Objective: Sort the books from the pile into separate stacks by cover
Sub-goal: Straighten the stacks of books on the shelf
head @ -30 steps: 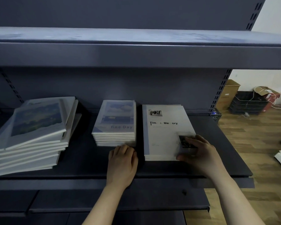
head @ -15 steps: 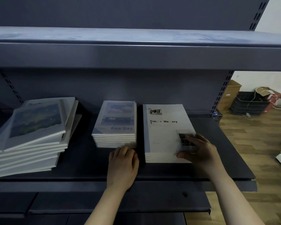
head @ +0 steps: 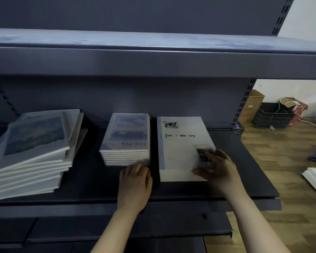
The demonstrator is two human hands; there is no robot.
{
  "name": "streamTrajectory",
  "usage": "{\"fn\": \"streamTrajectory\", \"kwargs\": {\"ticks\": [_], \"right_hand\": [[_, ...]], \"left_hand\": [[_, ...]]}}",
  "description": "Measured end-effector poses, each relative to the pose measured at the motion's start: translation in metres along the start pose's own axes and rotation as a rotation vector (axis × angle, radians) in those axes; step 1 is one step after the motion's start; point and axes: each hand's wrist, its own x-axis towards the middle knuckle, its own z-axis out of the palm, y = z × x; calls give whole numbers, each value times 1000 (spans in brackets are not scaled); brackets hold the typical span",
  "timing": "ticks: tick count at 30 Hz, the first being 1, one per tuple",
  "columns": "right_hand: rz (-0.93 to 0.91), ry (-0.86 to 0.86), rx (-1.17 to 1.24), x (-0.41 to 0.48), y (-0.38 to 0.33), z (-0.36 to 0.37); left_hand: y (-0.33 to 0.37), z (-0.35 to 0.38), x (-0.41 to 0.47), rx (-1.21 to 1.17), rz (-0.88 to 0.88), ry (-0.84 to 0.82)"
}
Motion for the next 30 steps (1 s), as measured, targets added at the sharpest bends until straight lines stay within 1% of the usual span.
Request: {"fn": "streamTrajectory", "kwargs": {"ticks": [3,5,7,10,13,16,18,21,23,25,27,28,30], "right_hand": [[-118,121,-76,-4,-10,5],[-160,163,-65,-9,-17,10],[-179,147,-28,-15,-28,13],[-287,120,94,-23,-49,17],[-352,79,178,-32,-75,28],[-408,13,211,-41,-96,46],[-463,-23,201,-45,-107,58],[-505,-80,174,-50,-121,74],[-511,-110,168,-53,-127,84],[-498,-121,142,-54,-130,96],[-469,-126,109,-54,-130,107],[-451,-127,93,-54,-130,112],[-420,-131,55,-54,-130,120]], "left_hand": [[0,-2,1,-40,9,-7],[-1,-7,2,-83,13,12],[-3,-18,3,-132,22,46],[-13,-41,6,-158,55,146],[-32,-67,13,-90,65,228],[-56,-92,19,-14,9,244],[-74,-108,20,45,-54,286],[-107,-129,19,136,-174,393],[-129,-143,18,196,-299,393],[-149,-154,19,234,-478,299],[-165,-163,23,262,-665,155],[-171,-167,25,270,-728,100],[-181,-172,29,261,-772,29]]}}
